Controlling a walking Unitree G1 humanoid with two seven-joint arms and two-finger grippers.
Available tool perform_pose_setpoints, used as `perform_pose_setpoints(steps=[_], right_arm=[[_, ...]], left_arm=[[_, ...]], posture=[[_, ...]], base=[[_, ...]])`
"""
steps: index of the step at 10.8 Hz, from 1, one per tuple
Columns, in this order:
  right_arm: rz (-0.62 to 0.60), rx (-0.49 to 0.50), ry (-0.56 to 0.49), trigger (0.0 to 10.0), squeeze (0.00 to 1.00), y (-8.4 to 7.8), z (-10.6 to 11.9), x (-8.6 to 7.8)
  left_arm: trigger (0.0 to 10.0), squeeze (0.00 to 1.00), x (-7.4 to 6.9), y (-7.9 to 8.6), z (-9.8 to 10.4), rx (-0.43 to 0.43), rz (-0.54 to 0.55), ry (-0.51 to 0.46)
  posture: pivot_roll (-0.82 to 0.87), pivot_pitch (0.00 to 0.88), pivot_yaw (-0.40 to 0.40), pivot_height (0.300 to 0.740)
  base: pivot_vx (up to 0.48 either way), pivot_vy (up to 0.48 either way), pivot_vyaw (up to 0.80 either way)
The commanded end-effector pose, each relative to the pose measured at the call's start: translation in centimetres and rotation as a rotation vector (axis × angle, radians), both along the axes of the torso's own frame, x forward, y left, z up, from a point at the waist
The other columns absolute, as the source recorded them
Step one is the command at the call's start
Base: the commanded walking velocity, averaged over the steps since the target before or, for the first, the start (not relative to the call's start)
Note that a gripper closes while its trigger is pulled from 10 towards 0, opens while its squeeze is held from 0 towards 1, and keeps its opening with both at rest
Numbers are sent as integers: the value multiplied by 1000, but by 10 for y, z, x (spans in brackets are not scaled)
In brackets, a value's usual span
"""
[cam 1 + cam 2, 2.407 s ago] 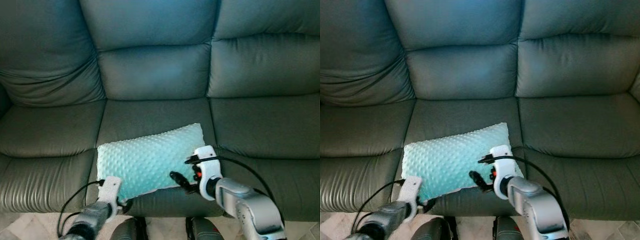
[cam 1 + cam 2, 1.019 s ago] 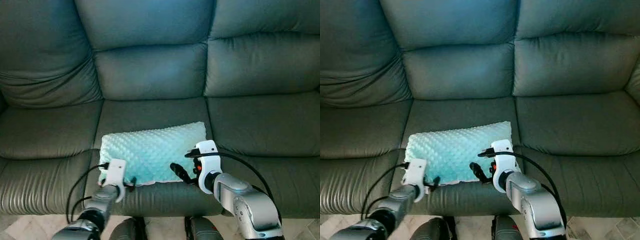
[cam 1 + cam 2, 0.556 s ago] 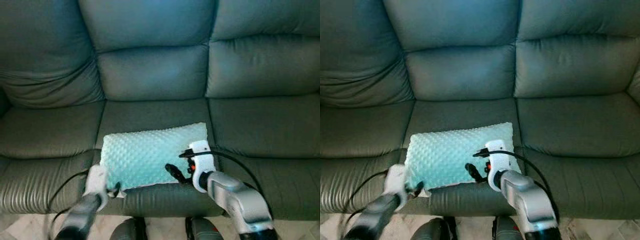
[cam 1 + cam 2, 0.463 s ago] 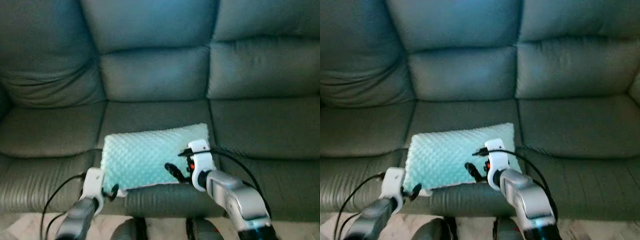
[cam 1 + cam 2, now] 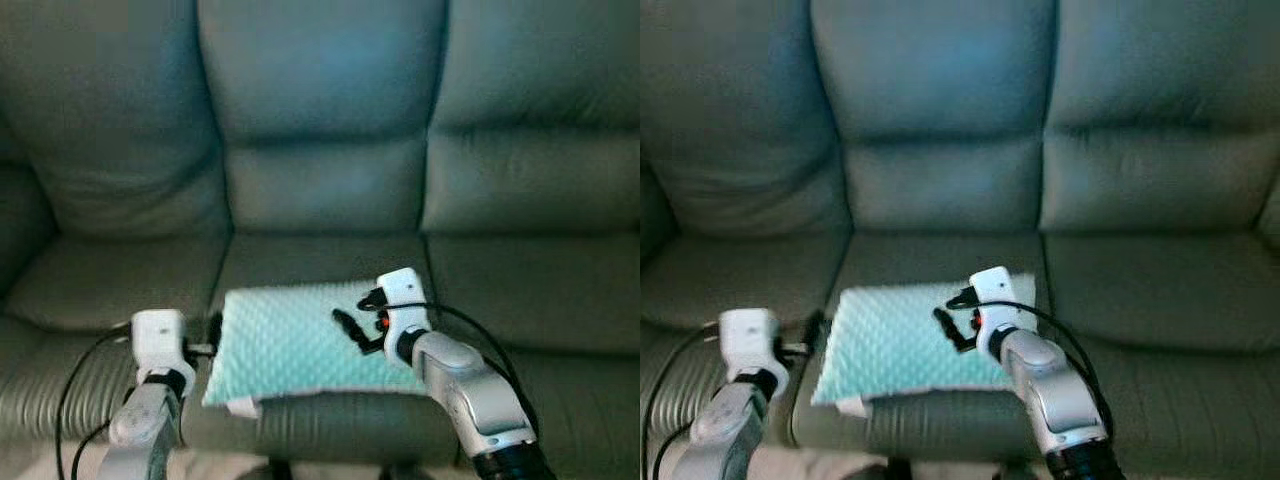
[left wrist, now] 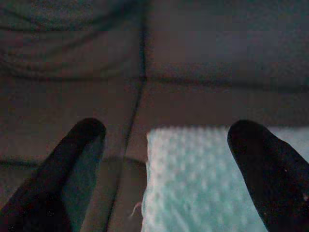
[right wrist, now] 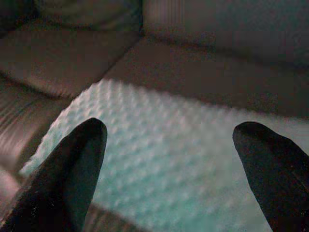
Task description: Move the pillow to the sofa
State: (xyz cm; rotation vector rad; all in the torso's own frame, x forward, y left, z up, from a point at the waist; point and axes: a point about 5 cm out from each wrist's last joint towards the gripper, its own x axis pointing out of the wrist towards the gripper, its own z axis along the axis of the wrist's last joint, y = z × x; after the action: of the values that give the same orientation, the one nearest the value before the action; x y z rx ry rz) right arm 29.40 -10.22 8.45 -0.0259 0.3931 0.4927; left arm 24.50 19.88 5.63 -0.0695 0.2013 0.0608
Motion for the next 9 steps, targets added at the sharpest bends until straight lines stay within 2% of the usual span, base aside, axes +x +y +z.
perform_pose_setpoints(steps=[1,2,5,8,9], right_arm=[[2,-6,-19,10000,0,1,-2,0],[-20,2,-76,10000,0,-2,1,6],[-34,17,-156,10000,0,-4,6,16],[-33,18,-197,10000,0,-4,7,20],[-45,27,-225,10000,0,-6,10,21]], left_arm=[[10000,0,-6,10,0,10,52,8],[10000,0,-8,12,4,9,97,-3],[10000,0,-9,21,18,66,185,-66],[10000,0,-4,14,21,69,202,-91],[10000,0,-2,13,26,103,205,-125]], posture=[[-204,20,99,740],[-207,0,97,740],[-205,0,88,740],[-210,0,83,740],[-212,0,85,740]], base=[[0,0,0],[0,0,0],[0,0,0],[0,0,0],[0,0,0]])
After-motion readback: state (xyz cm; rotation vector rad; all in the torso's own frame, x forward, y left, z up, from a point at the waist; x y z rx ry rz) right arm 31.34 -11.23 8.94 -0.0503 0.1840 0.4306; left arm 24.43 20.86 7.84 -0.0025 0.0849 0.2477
